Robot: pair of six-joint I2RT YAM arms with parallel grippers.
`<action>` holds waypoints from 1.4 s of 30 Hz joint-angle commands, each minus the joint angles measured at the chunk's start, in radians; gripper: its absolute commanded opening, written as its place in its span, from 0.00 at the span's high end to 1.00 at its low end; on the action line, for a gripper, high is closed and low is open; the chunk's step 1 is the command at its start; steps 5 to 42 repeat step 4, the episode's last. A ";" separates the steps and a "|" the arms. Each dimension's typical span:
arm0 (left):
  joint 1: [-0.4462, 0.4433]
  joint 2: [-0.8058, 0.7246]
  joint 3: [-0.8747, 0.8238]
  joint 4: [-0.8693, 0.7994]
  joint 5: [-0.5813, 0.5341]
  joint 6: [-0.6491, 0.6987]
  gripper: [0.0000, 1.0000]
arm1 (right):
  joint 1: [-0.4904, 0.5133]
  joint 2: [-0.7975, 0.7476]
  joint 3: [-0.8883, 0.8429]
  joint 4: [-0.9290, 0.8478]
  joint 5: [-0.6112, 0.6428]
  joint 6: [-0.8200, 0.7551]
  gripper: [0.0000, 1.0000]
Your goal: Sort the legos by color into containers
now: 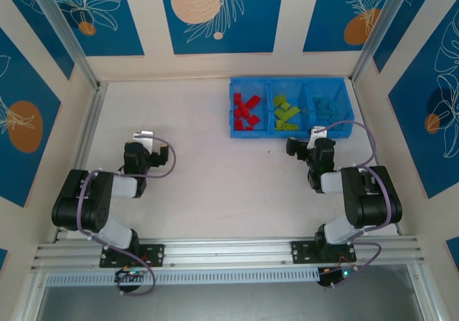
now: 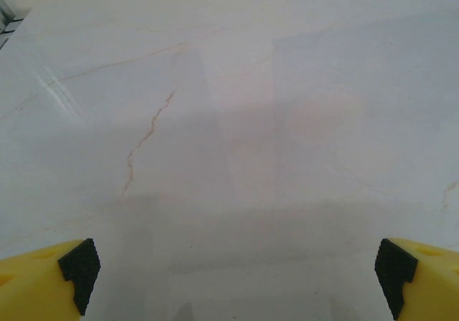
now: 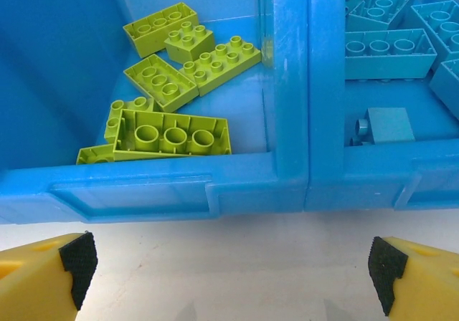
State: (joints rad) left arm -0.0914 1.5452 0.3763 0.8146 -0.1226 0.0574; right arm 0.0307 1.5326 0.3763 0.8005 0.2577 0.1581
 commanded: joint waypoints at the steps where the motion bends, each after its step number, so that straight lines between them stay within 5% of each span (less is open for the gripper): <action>1: 0.013 -0.009 0.022 0.024 0.037 -0.018 0.00 | 0.001 -0.010 0.023 0.041 0.007 -0.025 0.01; 42: 0.014 -0.010 0.023 0.020 0.037 -0.018 0.00 | 0.016 -0.015 0.011 0.062 0.064 -0.023 0.01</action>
